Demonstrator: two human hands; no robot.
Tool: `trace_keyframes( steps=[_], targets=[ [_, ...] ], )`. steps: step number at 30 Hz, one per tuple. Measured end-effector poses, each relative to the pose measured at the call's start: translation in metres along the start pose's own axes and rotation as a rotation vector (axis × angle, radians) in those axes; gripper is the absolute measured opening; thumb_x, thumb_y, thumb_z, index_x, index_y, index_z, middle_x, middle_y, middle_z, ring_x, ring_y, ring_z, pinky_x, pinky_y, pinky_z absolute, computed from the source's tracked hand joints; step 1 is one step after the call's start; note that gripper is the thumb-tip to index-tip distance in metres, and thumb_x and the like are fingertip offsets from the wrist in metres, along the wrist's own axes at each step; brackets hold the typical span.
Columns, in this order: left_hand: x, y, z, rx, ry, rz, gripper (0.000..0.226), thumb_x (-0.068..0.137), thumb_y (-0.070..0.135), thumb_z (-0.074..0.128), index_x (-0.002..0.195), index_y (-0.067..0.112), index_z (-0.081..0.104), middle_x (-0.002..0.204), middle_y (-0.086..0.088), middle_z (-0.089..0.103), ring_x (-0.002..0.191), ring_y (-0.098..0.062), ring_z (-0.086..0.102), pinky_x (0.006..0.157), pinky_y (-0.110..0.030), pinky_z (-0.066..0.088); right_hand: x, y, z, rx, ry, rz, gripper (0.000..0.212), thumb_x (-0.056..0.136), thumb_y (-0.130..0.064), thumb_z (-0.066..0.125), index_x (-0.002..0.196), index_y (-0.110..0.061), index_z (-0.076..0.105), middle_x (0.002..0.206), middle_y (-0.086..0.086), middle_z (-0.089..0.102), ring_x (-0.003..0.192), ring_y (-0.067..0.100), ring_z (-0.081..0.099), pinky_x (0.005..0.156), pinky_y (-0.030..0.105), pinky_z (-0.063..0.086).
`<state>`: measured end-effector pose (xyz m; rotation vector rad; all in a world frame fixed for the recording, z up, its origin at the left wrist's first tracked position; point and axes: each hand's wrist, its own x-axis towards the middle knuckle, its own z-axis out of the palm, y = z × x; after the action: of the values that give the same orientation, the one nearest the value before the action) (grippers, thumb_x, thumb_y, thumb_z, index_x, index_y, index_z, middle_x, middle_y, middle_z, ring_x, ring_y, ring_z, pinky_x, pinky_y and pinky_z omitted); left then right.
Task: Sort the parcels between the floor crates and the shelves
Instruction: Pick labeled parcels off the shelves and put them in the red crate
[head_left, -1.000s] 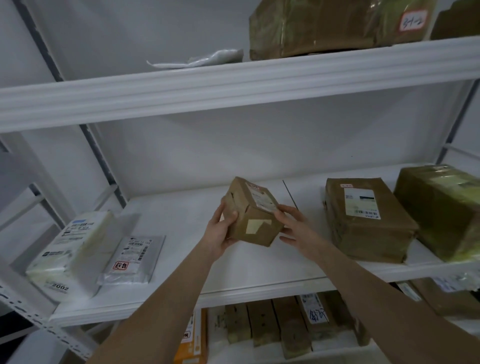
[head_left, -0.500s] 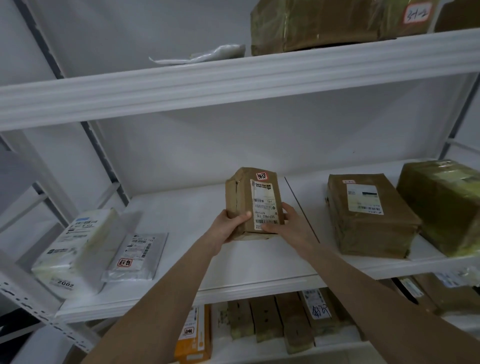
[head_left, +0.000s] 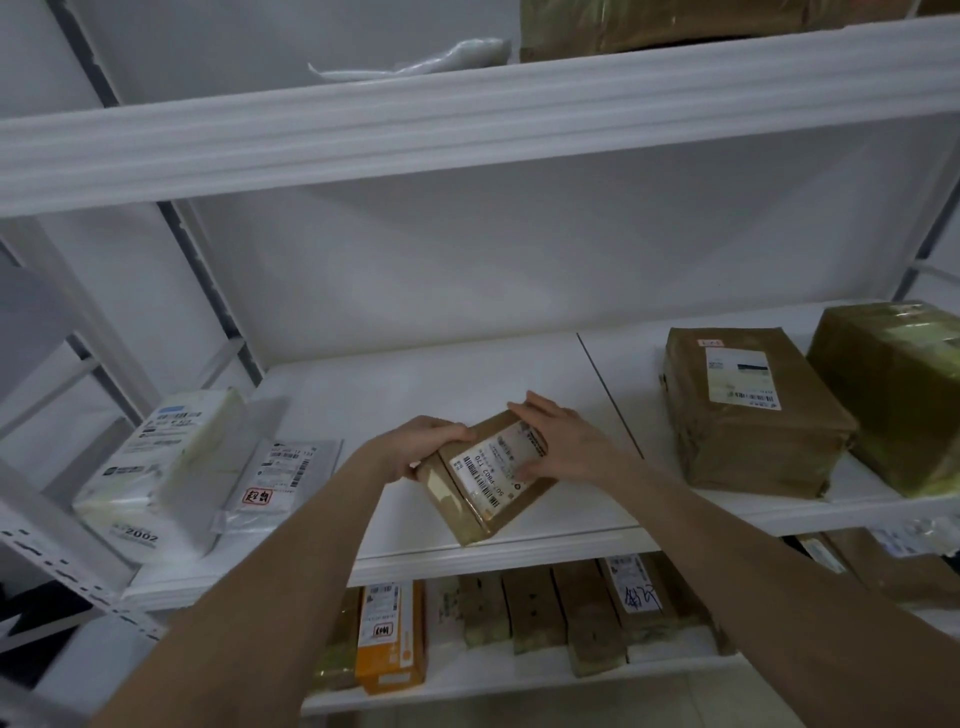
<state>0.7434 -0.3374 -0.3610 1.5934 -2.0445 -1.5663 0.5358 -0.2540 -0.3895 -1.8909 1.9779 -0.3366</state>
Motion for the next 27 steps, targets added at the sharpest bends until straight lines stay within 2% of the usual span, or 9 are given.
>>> trace_keyframes(
  steps=[4,8,11,13,16,17,20,23,27],
  targets=[
    [0.007,-0.013,0.004,0.059,0.266,0.193,0.075,0.076,0.049,0.073,0.139,0.018,0.046,0.136,-0.008,0.052,0.119,-0.024,0.054,0.098,-0.035,0.044,0.014,-0.012,0.002,-0.212,0.017,0.031,0.092,0.076,-0.059,0.064,0.149,-0.039,0.012,0.158,-0.011,0.007,0.136,0.028,0.024,0.105,0.042,0.034],
    [0.004,-0.024,0.008,0.296,0.301,0.227,0.114,0.061,0.054,0.082,0.150,0.018,0.022,0.148,-0.009,0.030,0.132,-0.026,0.039,0.109,-0.045,0.037,0.021,-0.026,-0.001,-0.325,0.088,0.126,0.080,0.077,-0.065,0.060,0.142,-0.029,0.028,0.141,0.002,0.031,0.119,0.030,0.039,0.086,0.039,0.043],
    [0.002,-0.041,0.010,0.273,0.436,0.093,0.115,0.069,0.050,0.079,0.152,0.012,0.008,0.155,-0.013,0.016,0.139,-0.031,0.029,0.111,-0.045,0.032,0.022,-0.033,-0.005,-0.424,0.127,0.244,0.067,0.079,-0.067,0.056,0.131,-0.028,0.039,0.128,0.006,0.040,0.116,0.030,0.040,0.082,0.039,0.037],
    [-0.001,-0.049,0.011,0.171,0.497,-0.040,0.096,0.083,0.051,0.066,0.149,0.006,0.014,0.148,-0.019,0.028,0.129,-0.035,0.043,0.101,-0.044,0.043,0.023,-0.033,-0.004,-0.439,0.110,0.290,0.056,0.082,-0.067,0.050,0.121,-0.026,0.051,0.115,0.004,0.050,0.111,0.027,0.044,0.080,0.038,0.035],
    [-0.005,-0.054,0.019,-0.279,0.363,-0.120,0.069,0.092,0.048,0.055,0.136,-0.001,0.035,0.129,-0.017,0.049,0.100,-0.030,0.061,0.074,-0.041,0.057,0.023,-0.026,0.008,-0.124,0.018,0.343,0.049,0.084,-0.066,0.049,0.102,-0.022,0.065,0.089,-0.004,0.066,0.087,0.016,0.063,0.081,0.033,0.049],
    [-0.007,-0.055,0.022,-0.399,0.303,-0.119,0.060,0.092,0.046,0.055,0.130,0.001,0.042,0.128,-0.015,0.051,0.098,-0.028,0.060,0.072,-0.040,0.057,0.022,-0.025,0.012,-0.012,0.000,0.344,0.049,0.084,-0.066,0.050,0.098,-0.022,0.066,0.085,-0.005,0.068,0.079,0.013,0.065,0.076,0.031,0.053],
    [-0.009,-0.053,0.030,-0.534,0.178,-0.072,0.044,0.094,0.041,0.054,0.125,0.010,0.051,0.128,-0.006,0.055,0.113,-0.028,0.054,0.088,-0.047,0.050,0.022,-0.028,0.022,0.200,-0.043,0.316,0.050,0.084,-0.064,0.054,0.094,-0.017,0.068,0.084,-0.004,0.070,0.074,0.012,0.067,0.071,0.029,0.055],
    [-0.008,-0.051,0.027,-0.645,0.159,-0.005,0.038,0.093,0.025,0.058,0.129,0.015,0.053,0.121,-0.008,0.064,0.110,-0.027,0.059,0.093,-0.049,0.049,0.021,-0.032,0.028,0.469,-0.082,0.363,0.046,0.083,-0.056,0.061,0.094,-0.012,0.063,0.089,0.000,0.066,0.074,0.013,0.062,0.061,0.029,0.050],
    [-0.009,-0.060,0.020,-0.556,0.099,-0.024,0.052,0.089,0.018,0.061,0.138,0.025,0.046,0.127,-0.005,0.060,0.121,-0.030,0.051,0.100,-0.058,0.042,0.017,-0.036,0.030,0.822,-0.182,0.425,0.038,0.085,-0.034,0.068,0.116,-0.017,0.053,0.118,0.006,0.061,0.087,0.022,0.060,0.068,0.037,0.052]
  ],
)
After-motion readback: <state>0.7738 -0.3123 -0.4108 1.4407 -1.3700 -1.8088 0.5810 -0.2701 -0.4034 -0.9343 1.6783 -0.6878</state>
